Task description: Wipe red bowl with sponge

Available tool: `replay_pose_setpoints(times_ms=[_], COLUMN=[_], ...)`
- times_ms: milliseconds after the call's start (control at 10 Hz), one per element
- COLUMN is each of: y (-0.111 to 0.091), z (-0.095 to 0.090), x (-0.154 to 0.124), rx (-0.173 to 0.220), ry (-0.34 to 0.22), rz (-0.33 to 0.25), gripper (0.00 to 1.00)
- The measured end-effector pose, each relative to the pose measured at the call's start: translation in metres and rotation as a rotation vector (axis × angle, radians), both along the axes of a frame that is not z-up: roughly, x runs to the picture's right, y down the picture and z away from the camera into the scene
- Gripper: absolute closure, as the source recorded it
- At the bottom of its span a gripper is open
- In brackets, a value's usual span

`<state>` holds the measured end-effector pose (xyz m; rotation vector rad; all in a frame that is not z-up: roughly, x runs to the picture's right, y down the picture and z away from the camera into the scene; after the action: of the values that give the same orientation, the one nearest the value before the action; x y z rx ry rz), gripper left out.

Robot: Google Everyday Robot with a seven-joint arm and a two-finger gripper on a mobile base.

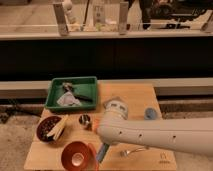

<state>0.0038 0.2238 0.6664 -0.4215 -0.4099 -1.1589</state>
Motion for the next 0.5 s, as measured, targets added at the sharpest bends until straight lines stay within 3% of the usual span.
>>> replay_pose_setpoints(times_ms=[500], y=[-0.008], z=[-0.012], x=[-0.109], rx=[0.05], ry=[-0.191], rz=[-0.122], gripper=[0.67])
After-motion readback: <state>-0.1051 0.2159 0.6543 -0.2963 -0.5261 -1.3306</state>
